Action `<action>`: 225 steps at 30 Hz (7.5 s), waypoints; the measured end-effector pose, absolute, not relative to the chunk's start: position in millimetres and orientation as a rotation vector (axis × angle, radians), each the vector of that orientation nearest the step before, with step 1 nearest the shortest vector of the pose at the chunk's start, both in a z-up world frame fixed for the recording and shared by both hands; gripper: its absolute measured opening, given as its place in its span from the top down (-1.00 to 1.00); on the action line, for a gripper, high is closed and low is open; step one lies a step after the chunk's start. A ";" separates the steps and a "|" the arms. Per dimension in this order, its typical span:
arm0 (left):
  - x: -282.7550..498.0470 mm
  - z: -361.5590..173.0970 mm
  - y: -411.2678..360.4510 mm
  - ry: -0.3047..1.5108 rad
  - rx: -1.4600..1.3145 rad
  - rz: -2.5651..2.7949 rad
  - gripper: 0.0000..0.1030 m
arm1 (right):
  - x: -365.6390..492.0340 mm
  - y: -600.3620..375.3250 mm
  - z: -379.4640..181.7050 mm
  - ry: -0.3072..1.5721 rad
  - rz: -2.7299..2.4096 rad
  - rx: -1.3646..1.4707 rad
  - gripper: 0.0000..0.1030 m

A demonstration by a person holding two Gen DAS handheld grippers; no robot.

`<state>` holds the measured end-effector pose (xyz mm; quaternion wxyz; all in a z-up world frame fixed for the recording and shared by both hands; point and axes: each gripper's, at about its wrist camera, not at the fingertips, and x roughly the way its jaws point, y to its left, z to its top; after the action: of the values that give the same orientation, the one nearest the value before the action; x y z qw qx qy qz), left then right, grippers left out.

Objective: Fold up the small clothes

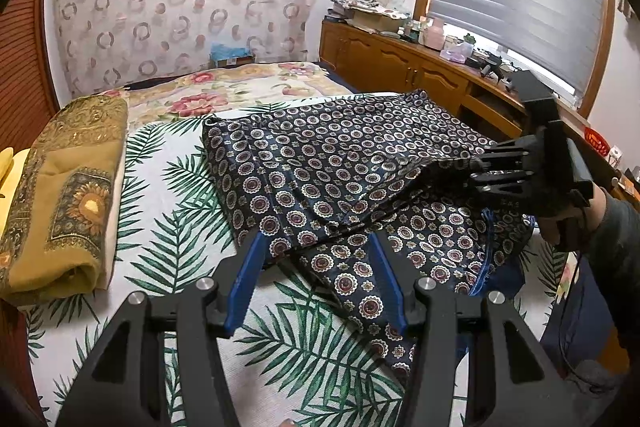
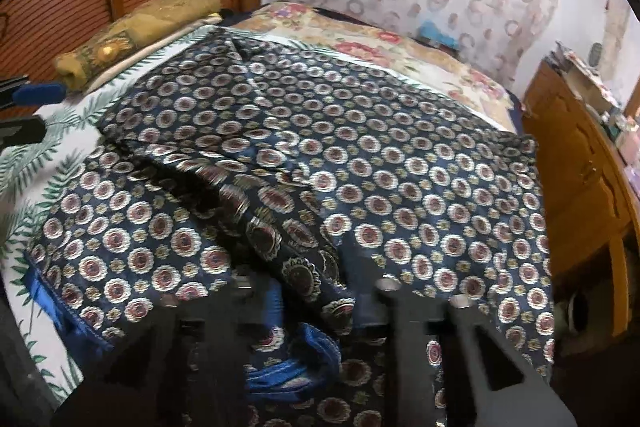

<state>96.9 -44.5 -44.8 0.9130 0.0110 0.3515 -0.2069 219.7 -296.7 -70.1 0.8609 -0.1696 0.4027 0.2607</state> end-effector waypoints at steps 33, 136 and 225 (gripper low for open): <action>91.8 -37.6 -53.5 0.661 0.020 -0.433 -0.02 | 179.2 -401.6 -25.9 0.760 0.344 -0.228 0.95; 219.2 -91.5 -107.7 0.888 0.100 -0.494 -0.02 | 386.7 -371.4 -57.0 0.883 0.430 -0.229 0.38; 84.4 -93.9 -119.0 0.914 0.037 -0.667 0.13 | 126.6 -392.8 -42.3 0.709 0.252 -0.228 0.08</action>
<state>84.4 -119.0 -93.9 0.8441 0.0175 0.4330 -0.3159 126.6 -392.8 -42.3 0.9237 -0.1113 0.3456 0.1227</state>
